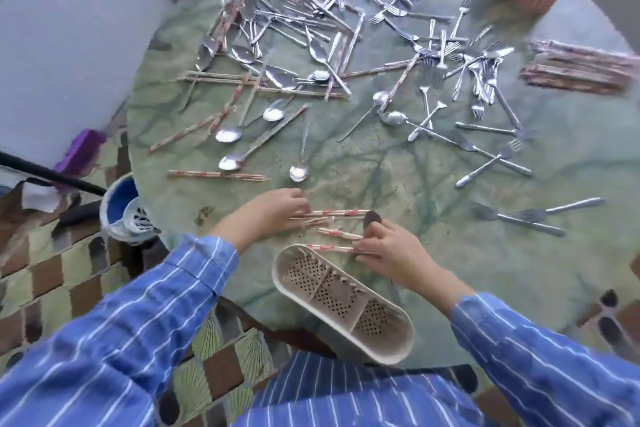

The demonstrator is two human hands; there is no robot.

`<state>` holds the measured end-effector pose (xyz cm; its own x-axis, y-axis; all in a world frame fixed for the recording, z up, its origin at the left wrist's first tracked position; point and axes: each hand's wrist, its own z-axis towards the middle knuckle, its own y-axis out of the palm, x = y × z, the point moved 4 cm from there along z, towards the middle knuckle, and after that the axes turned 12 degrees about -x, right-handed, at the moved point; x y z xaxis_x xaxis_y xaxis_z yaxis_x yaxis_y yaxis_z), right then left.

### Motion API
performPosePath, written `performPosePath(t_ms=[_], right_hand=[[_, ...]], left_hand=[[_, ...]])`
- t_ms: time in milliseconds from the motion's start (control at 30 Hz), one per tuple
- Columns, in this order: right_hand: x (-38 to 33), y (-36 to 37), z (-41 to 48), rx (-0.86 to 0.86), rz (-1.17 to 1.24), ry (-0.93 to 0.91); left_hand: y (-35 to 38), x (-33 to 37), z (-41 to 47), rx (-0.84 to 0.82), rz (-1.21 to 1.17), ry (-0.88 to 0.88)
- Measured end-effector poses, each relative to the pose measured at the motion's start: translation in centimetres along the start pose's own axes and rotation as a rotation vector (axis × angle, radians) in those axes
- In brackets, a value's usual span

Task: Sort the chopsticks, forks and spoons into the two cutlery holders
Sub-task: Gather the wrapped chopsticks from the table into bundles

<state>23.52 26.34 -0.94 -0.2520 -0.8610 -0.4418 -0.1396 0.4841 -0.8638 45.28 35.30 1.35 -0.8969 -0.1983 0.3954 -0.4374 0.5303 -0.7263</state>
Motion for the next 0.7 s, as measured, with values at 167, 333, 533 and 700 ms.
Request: performPosePath(t_ms=[167,333,533,700], right_hand=[[-0.6,0.5,0.2,-0.008,-0.079,0.087],[-0.8,0.5,0.5,0.040,-0.093,0.128],[-0.2,0.7,0.6,0.056,0.000,0.164],[-0.4,0.7,0.1,0.050,-0.013,0.214]], left_hand=[[1.3,-1.5,0.4,0.097,-0.012,0.068],[1.3,-1.7,0.7,0.259,-0.006,0.148],[1.0,-0.6,1.7,0.335,-0.047,0.208],[1.2,0.1,3.0,0.312,-0.036,0.242]])
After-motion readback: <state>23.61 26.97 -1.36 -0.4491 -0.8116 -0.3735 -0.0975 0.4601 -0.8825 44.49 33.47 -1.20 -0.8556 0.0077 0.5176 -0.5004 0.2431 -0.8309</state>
